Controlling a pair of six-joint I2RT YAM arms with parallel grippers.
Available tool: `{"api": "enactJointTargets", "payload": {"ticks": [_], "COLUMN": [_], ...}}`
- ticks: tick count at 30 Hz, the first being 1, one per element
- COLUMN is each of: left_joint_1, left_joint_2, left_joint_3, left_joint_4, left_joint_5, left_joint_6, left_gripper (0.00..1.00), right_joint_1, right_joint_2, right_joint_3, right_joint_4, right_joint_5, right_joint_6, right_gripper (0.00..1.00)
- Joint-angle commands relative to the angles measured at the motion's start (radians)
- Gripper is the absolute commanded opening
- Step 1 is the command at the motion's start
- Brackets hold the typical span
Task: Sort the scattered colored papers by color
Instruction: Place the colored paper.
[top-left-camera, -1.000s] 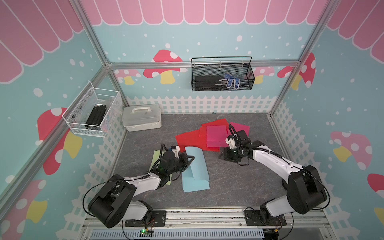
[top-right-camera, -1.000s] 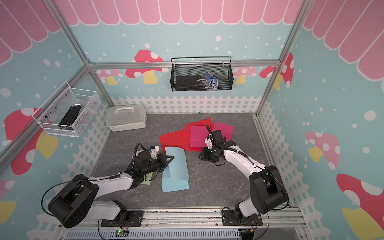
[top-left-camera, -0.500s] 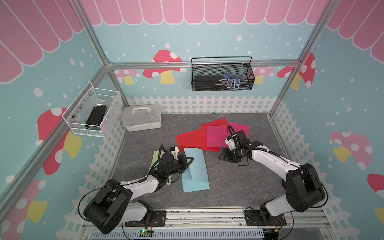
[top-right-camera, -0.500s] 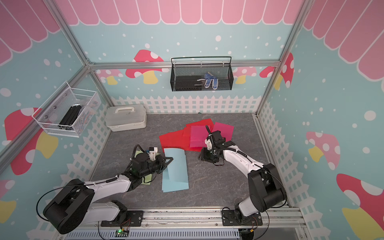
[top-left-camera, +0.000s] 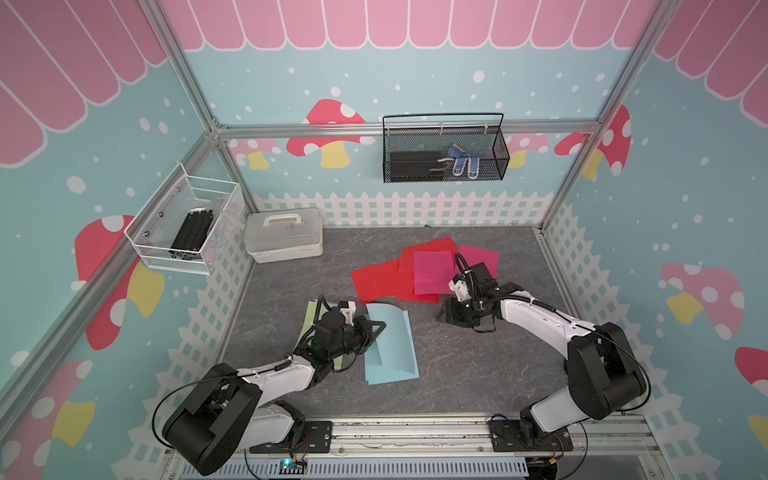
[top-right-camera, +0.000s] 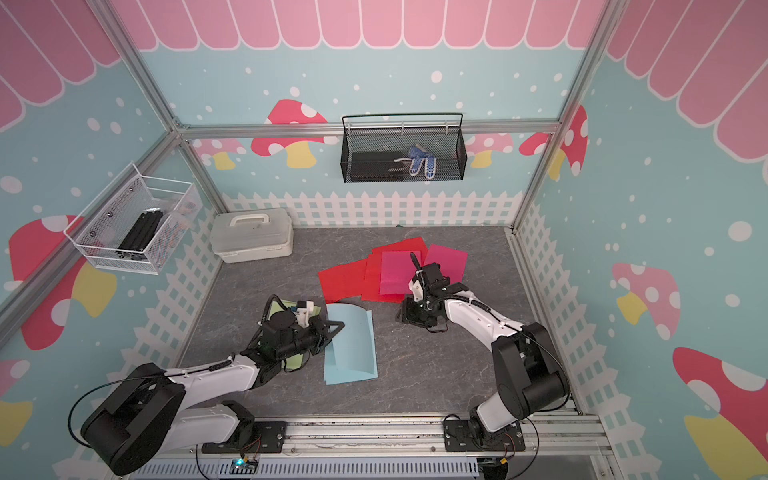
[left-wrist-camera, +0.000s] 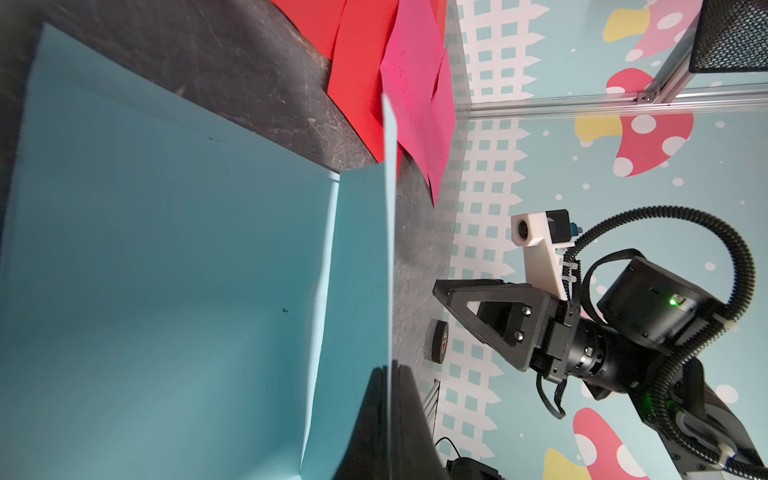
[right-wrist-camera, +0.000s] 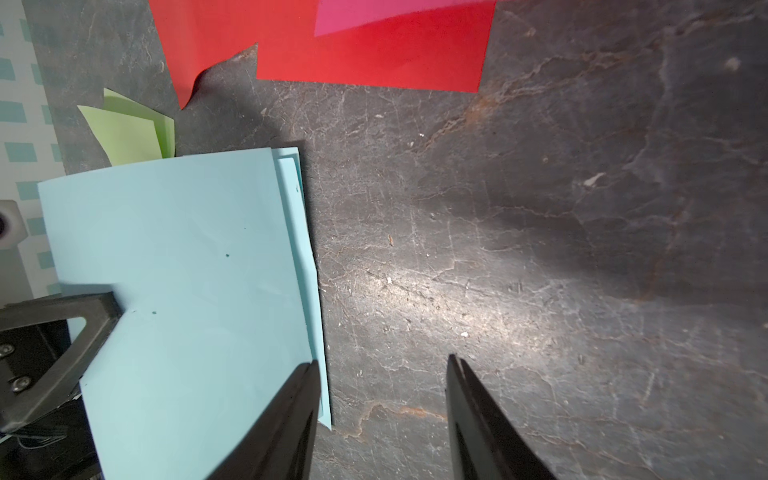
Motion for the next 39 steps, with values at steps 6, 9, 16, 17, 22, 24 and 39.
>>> {"api": "enactJointTargets", "payload": {"ticks": [6,9,16,17,22,24,39], "left_joint_1": [-0.003,-0.003,0.011,0.015,0.040,0.051,0.105], "left_joint_2": [0.072,0.087,0.071,0.061,0.009,-0.002,-0.039], "left_joint_3": [-0.020,-0.017,-0.012,-0.010,0.006,0.002,-0.003], "left_joint_4": [0.055,0.049,-0.010,-0.027,-0.150,-0.169,-0.290], "left_joint_5": [0.028,0.032,0.034,0.032,0.029,0.031,0.034], "left_joint_6": [-0.013,-0.002,0.026,0.034,0.089,0.099,0.161], "left_gripper": [0.00,0.00,0.00,0.00,0.00,0.00,0.34], "right_joint_1": [-0.004,-0.004,-0.004,-0.004,-0.004,-0.004,-0.004], "right_joint_2": [0.017,0.018,0.025,0.026,0.027,0.030,0.042], "right_joint_3": [-0.011,-0.010,-0.009,-0.010,-0.007,-0.007,-0.009], "right_joint_4": [0.007,0.007,0.007,0.007,0.007,0.008,0.013], "right_joint_5": [-0.009,-0.008,-0.011,-0.012,-0.013,-0.018,-0.043], "right_joint_6": [-0.009,-0.012,-0.014,-0.015,-0.015,-0.016,-0.021], "right_gripper": [0.52,0.52,0.52,0.52,0.52,0.52,0.50]}}
